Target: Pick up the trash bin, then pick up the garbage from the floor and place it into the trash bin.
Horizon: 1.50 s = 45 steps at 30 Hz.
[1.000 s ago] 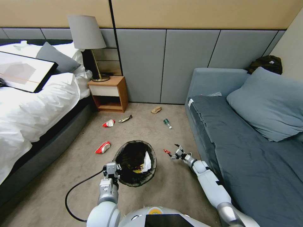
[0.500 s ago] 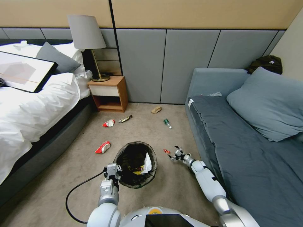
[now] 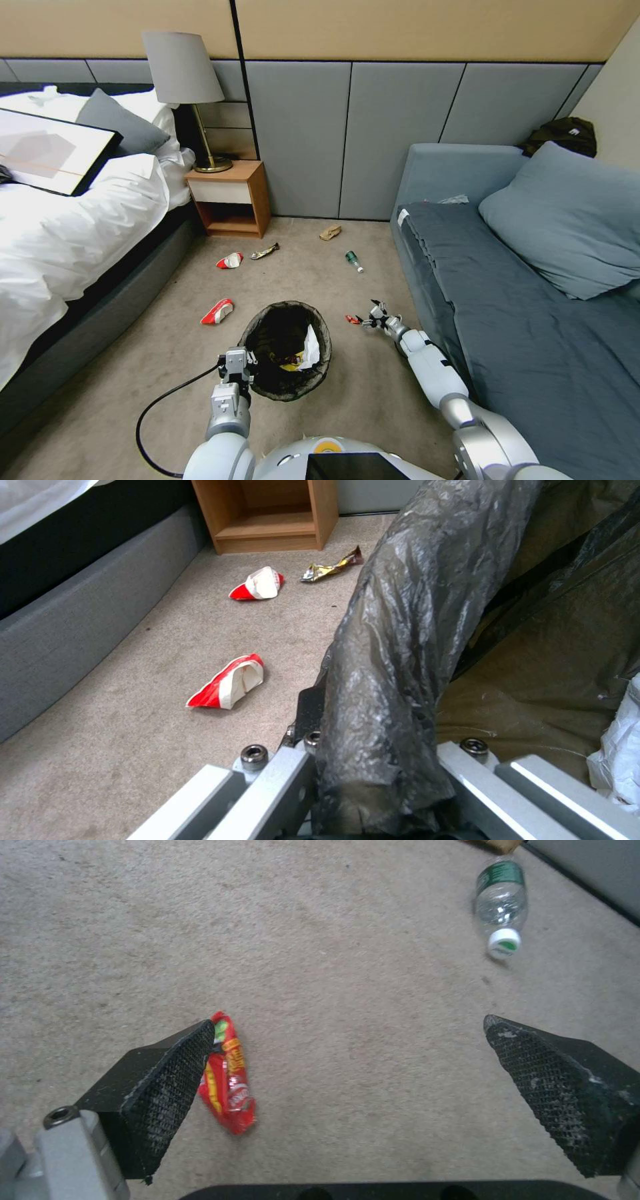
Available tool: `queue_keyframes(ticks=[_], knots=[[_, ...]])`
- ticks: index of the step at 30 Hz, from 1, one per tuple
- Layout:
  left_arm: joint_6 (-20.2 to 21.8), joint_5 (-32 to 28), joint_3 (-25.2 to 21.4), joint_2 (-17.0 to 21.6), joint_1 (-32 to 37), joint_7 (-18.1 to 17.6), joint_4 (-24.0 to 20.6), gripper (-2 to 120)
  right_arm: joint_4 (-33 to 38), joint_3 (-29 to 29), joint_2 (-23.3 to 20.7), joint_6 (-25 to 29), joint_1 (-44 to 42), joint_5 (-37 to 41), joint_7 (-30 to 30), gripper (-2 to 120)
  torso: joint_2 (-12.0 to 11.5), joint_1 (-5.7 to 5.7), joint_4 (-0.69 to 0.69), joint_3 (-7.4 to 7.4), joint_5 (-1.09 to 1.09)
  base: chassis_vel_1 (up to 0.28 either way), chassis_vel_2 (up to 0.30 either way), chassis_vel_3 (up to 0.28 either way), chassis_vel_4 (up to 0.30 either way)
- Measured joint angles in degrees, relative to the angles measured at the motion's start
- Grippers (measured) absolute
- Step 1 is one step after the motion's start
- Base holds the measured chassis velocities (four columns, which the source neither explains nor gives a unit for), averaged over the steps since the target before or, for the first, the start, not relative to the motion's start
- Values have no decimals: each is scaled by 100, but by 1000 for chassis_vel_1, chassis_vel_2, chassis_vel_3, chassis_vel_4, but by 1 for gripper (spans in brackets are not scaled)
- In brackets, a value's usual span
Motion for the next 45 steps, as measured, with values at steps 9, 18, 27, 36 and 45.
queue_keyframes(ticks=[9,18,27,36,45], knots=[[-12,44,19,-21,22,0,0,0,-117,-46,117,-65,89,43,6,100,0,0,0,0,0,0,0,0,0],[-14,75,22,-25,44,1,-7,0,-365,-48,191,-144,213,166,7,100,0,-1,0,0,0,0,0,0,0],[-27,177,39,-67,106,2,-20,0,-773,-48,321,-406,371,407,80,100,0,-1,0,0,0,0,0,0,0],[-48,223,57,-86,137,2,-25,0,-890,-71,418,-579,433,660,83,100,0,0,0,-1,-1,0,0,0,0],[-65,246,62,-87,148,2,-14,0,-1092,-73,515,-685,524,803,88,100,0,-1,0,-1,0,0,0,0,0]])
